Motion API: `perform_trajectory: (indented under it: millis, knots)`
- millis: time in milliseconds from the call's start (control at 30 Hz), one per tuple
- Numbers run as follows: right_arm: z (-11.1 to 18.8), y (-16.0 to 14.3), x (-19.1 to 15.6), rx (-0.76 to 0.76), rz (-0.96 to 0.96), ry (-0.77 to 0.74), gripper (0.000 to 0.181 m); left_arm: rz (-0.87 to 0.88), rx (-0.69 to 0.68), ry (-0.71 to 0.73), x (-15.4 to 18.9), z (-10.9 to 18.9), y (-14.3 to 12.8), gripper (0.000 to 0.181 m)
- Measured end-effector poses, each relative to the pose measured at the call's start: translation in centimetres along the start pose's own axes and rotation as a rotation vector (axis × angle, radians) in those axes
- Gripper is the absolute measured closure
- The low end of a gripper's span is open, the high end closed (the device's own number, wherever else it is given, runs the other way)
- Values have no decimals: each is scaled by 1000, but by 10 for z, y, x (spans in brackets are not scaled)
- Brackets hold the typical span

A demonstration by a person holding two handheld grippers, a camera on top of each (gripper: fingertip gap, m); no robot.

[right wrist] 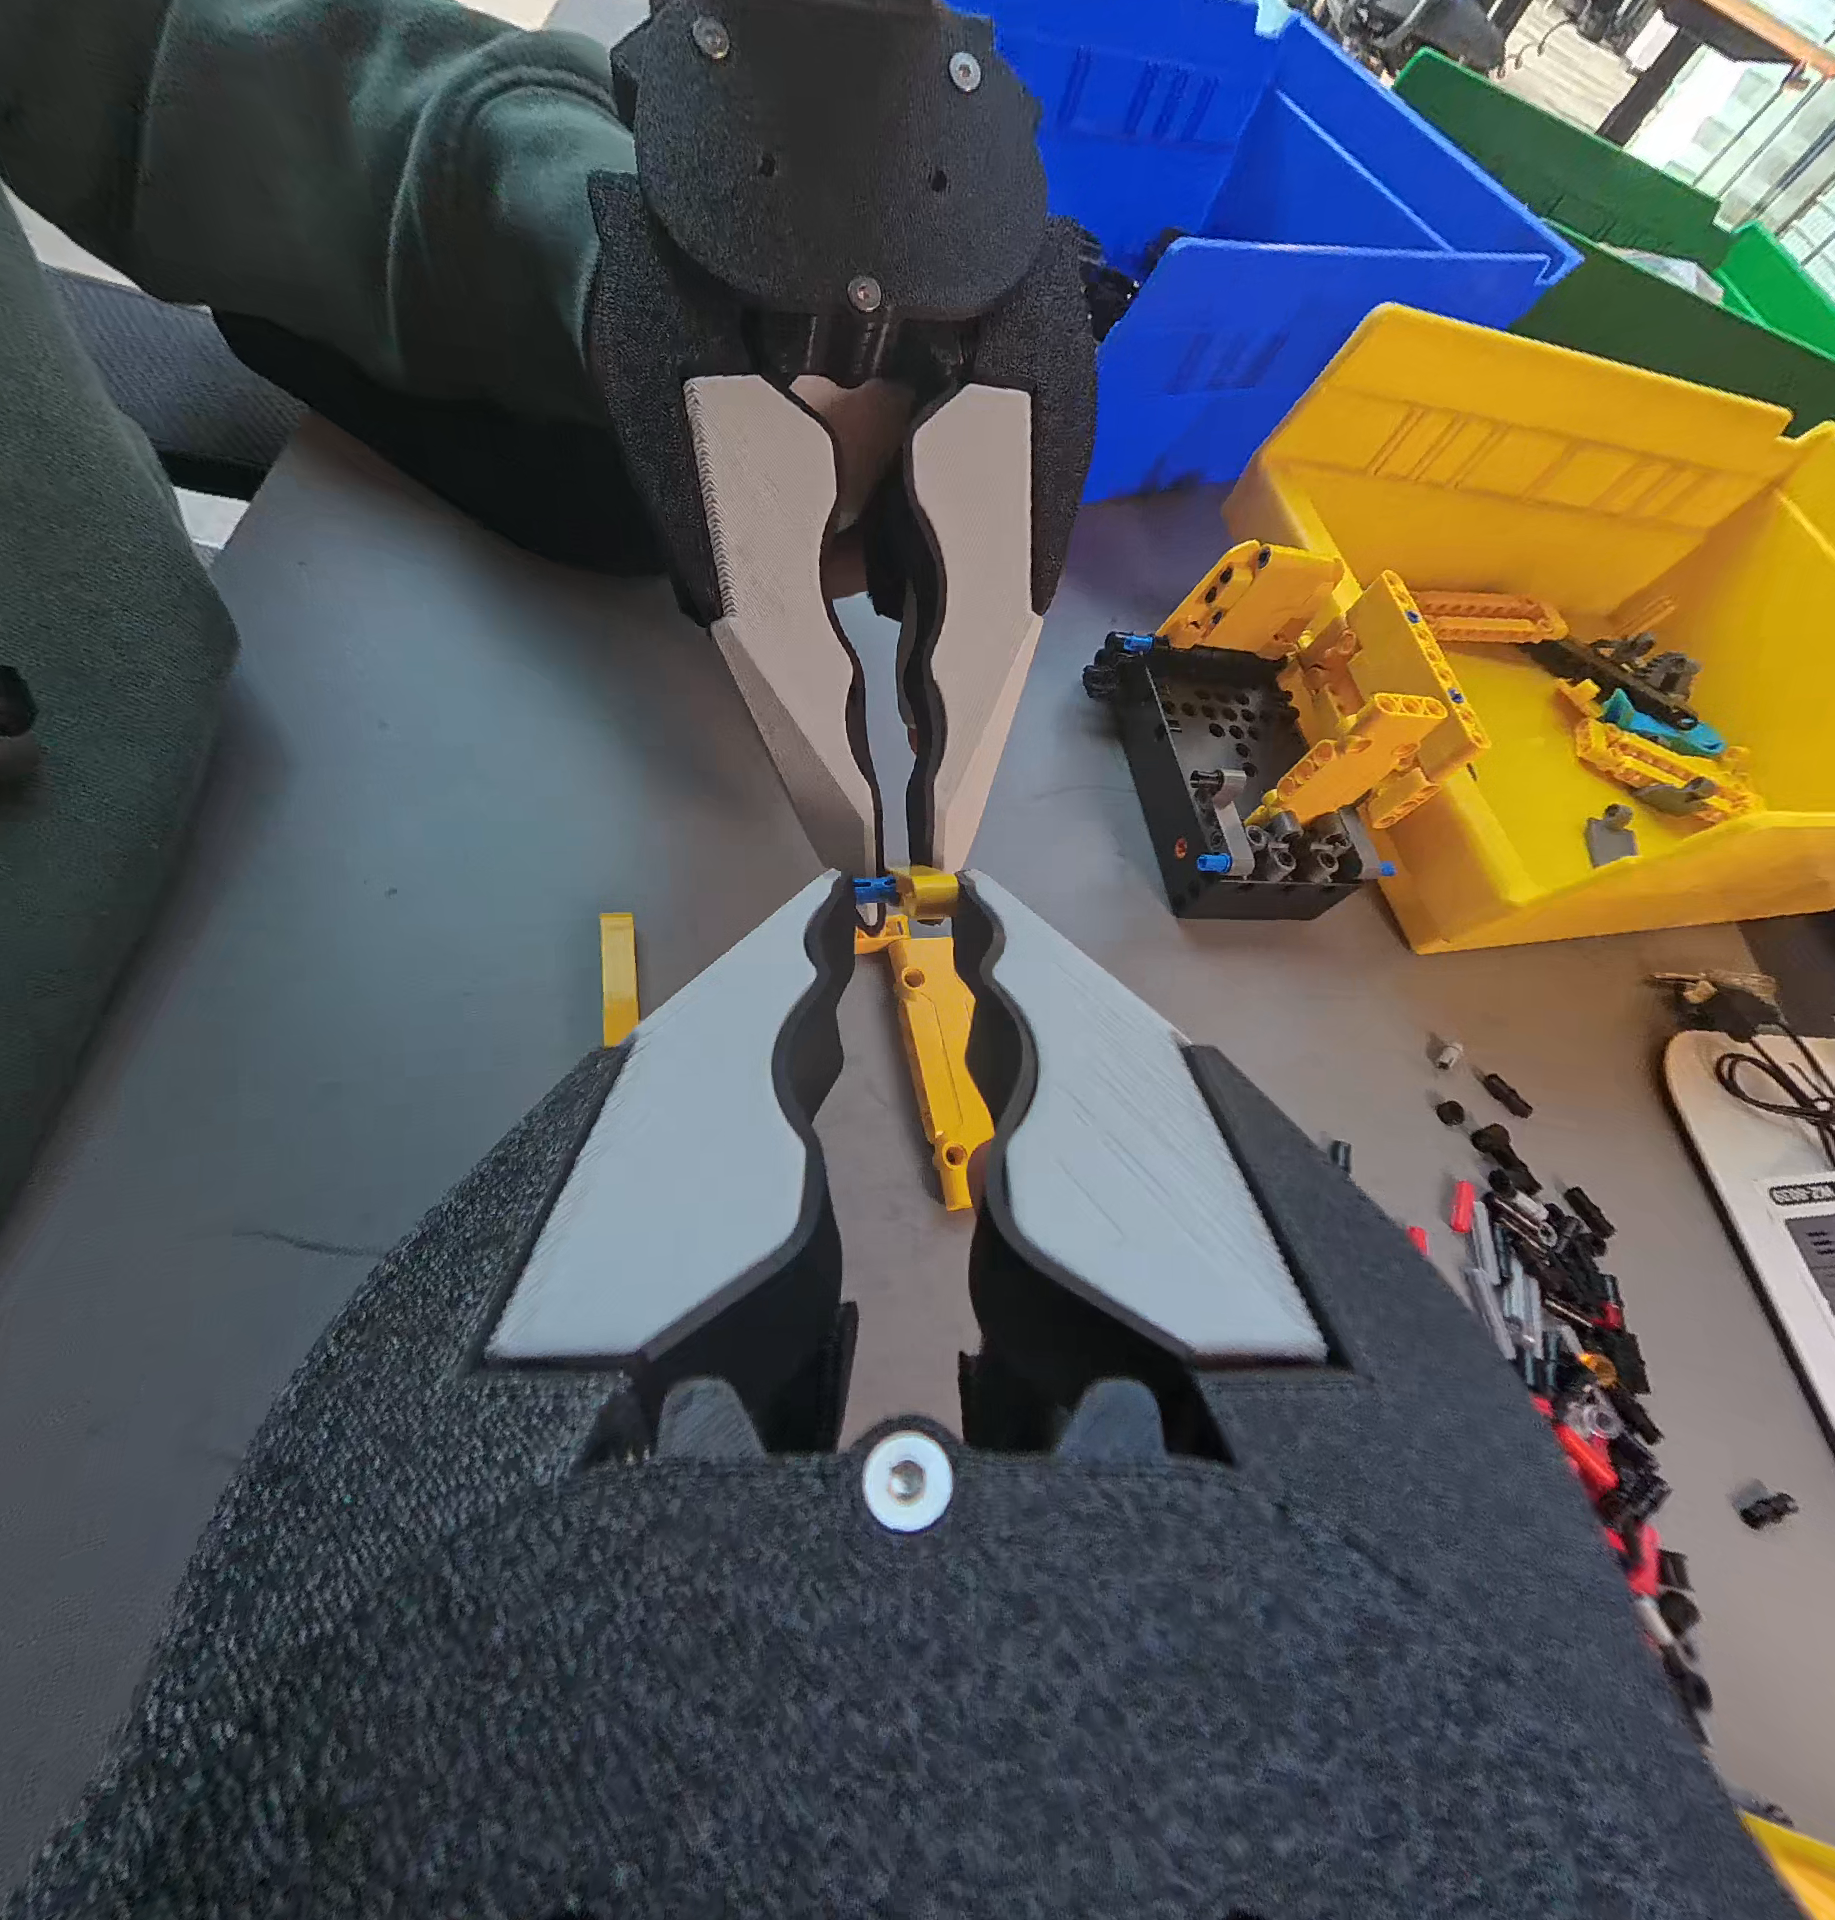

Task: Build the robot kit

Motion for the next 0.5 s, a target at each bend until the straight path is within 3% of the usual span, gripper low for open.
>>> perform_trajectory:
  millis: [233,500]
  knots:
    - [14,15,11,208,-345,161,163,180,211,-109,-6,13,19,174]
    - [8,2,8,137,-345,155,165,233,153,-159,-6,9,6,174]
Point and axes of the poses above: each gripper's, where its closed fingertips meet, z back along the fingers, y out of its top, x = y × z across the jaws, the point moved 2 cm from there along z, back along the fingers, and after that the axes turned 9 degrees about -z, right-handed, at the moved point
